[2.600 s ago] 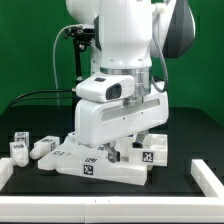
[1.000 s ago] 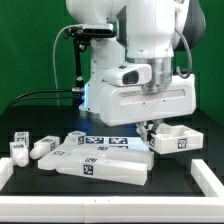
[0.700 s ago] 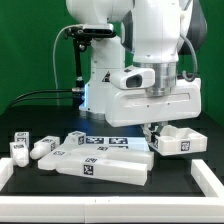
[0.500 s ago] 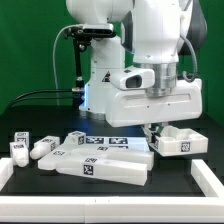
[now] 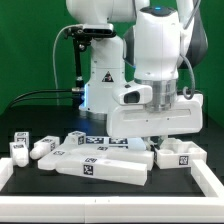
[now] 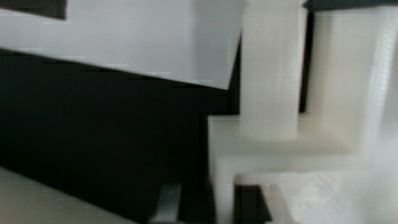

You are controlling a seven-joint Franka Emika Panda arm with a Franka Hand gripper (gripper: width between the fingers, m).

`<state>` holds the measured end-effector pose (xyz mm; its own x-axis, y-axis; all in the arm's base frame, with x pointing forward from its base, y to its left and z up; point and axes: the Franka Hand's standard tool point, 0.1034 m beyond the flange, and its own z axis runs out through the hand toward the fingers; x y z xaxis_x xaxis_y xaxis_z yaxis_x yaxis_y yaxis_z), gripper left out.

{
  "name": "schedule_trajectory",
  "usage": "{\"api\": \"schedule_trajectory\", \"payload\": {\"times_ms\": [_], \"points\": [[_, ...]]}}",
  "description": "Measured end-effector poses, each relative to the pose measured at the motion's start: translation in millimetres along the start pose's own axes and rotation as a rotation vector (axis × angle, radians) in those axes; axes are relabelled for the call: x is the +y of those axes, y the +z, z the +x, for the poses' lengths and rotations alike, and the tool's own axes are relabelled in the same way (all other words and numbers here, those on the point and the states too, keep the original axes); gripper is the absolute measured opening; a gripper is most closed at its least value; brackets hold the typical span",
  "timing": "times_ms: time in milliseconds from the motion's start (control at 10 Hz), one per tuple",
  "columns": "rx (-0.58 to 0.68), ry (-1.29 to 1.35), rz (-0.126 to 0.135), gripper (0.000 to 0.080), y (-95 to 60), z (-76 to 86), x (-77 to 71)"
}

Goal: Assemble chair

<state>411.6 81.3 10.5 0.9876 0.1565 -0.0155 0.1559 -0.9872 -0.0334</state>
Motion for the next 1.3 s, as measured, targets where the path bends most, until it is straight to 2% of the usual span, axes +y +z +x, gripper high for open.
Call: {"api": "schedule_trajectory", "payload": {"times_ms": [100,200,300,400,500,600,700,800,900,1000,1300], "points": [[-0.001,0.0,0.0,0.0042,0.3,-0.2,0.0],[0.0,0.0,0.0,0.0246,0.0,0.1,0.0],[-0.011,-0.01,0.004,0.0246,-5.1,0.0,-1.0],[-0.023,-0.047,0.011,0.0478,-16.7,1.3,3.9],[-0.036,-0.062,0.019,0.0478,-30.1,4.8,12.1],[-0.034,-0.106,0.024,0.0605,-40.6,13.0,21.3],[-0.024,-0.154,0.025,0.0636,-45.7,20.9,31.8],[-0.006,-0.313,0.023,0.0646,-48.4,31.5,52.1],[-0.004,-0.398,0.03,0.0646,-55.0,47.2,65.4],[0.007,-0.417,0.026,0.0649,-54.5,53.4,65.8],[-0.002,-0.408,0.029,0.0649,-51.4,49.4,67.5]]}}
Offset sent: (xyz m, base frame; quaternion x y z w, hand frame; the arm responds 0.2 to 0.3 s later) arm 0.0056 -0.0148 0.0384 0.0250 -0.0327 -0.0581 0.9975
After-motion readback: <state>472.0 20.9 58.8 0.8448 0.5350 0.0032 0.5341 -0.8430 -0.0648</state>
